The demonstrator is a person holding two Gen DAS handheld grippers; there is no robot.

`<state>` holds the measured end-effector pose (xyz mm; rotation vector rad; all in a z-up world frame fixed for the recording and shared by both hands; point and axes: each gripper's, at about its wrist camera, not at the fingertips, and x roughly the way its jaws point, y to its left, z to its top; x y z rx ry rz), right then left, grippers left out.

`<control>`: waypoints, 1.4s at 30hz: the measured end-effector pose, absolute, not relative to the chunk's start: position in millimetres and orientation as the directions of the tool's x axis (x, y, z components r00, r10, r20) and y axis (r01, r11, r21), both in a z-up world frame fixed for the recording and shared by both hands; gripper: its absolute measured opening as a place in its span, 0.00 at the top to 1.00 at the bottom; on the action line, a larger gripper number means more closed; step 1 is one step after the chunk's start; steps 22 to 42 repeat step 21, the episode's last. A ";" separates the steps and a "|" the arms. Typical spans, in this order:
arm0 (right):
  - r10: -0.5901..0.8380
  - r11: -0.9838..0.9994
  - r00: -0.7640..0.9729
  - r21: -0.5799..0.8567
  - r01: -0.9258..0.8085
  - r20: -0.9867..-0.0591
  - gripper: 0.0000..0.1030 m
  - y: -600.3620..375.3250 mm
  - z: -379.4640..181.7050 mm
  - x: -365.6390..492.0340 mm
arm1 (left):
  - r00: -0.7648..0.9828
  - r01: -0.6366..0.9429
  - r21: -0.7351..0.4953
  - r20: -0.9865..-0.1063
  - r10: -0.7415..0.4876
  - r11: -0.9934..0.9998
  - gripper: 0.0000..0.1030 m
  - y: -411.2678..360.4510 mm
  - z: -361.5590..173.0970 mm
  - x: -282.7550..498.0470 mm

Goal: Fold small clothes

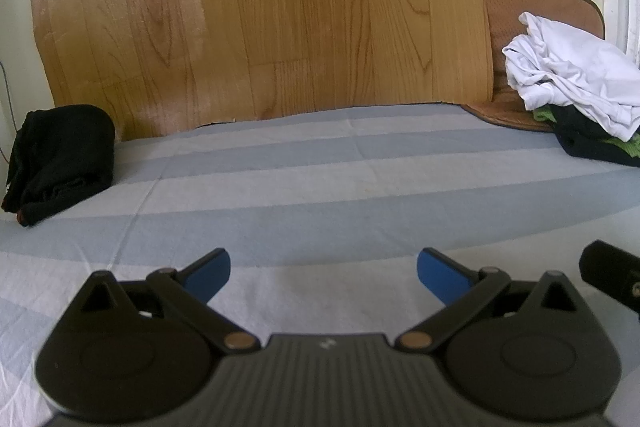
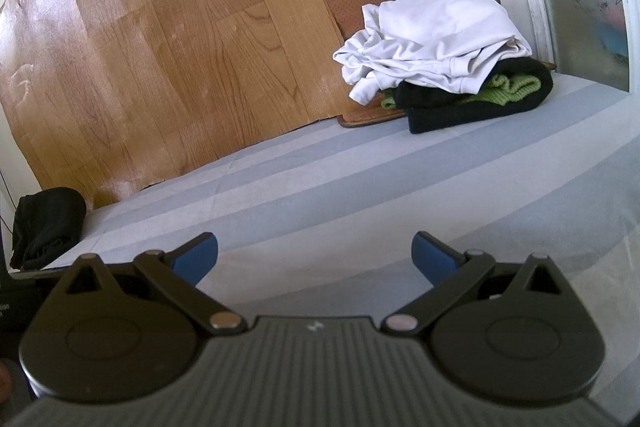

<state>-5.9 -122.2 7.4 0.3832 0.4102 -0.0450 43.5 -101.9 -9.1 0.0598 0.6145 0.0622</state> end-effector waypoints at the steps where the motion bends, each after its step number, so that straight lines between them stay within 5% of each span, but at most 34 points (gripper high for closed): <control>1: 0.034 0.928 0.917 0.354 0.119 -0.398 0.00 -122.0 7.4 -5.8 | 0.816 -0.041 0.075 -0.573 0.077 0.996 0.00 -102.0 -9.1 43.4; 42: 0.033 0.928 0.917 0.354 0.120 -0.397 0.00 -121.3 7.7 -6.1 | 0.843 -0.021 0.088 -0.534 0.065 0.996 0.00 -102.9 -6.1 38.2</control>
